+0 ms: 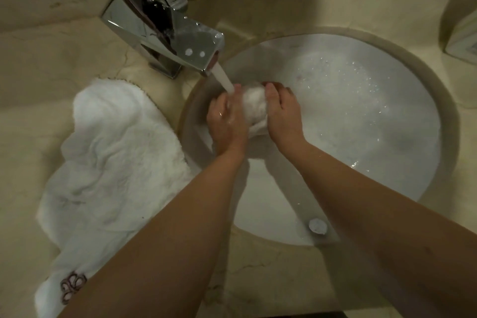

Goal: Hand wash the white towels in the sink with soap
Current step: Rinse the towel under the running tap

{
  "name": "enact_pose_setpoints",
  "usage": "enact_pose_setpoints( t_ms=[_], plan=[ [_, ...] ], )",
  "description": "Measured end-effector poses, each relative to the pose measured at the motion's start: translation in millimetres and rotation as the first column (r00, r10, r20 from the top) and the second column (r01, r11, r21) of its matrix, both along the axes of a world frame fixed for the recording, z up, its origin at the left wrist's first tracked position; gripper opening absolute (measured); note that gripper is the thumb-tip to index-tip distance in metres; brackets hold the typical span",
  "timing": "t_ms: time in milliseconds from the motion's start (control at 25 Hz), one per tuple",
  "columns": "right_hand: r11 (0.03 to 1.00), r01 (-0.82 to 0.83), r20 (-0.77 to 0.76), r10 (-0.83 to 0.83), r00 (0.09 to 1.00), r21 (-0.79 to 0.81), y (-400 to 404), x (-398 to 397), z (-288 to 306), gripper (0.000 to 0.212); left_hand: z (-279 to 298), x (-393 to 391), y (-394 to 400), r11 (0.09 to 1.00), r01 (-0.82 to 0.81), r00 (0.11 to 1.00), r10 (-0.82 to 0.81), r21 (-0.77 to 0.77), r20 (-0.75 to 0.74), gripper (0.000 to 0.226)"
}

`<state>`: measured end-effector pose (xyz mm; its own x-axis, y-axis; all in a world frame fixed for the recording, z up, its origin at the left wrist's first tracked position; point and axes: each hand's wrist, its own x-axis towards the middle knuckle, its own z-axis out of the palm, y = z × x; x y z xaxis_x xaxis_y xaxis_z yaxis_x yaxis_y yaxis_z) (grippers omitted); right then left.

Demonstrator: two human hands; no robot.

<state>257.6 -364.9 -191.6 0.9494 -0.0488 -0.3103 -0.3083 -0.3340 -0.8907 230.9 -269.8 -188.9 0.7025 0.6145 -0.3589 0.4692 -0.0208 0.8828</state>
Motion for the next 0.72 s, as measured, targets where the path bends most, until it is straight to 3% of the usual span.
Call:
enact_pose_setpoints(
  t_ms=[80, 160, 400, 520, 720],
  plan=[
    [0.998, 0.063, -0.005, -0.063, 0.998, 0.014, 1, 0, 0, 0.033, 3, -2, -3, 1.0, -0.008, 0.998, 0.008, -0.004, -0.055, 0.021],
    [0.987, 0.131, -0.035, -0.128, 0.991, 0.092, 6, 4, 2, 0.032, 1, 0, -6, 0.999, -0.004, 1.0, 0.003, -0.036, -0.019, 0.015],
    [0.999, 0.027, 0.008, -0.027, 1.0, -0.035, 15, -7, -15, 0.07, -17, 2, -16, 0.994, 0.107, 0.994, -0.107, 0.012, 0.01, 0.078],
    [0.995, 0.093, -0.007, -0.094, 0.996, -0.037, 15, -3, -25, 0.067, -36, 2, -19, 0.983, 0.156, 0.986, -0.161, 0.098, 0.053, 0.079],
    [0.991, 0.104, -0.007, -0.105, 0.994, -0.087, 16, 12, -27, 0.054, -47, 8, -19, 0.994, 0.098, 0.993, -0.1, 0.043, 0.057, 0.061]
  ],
)
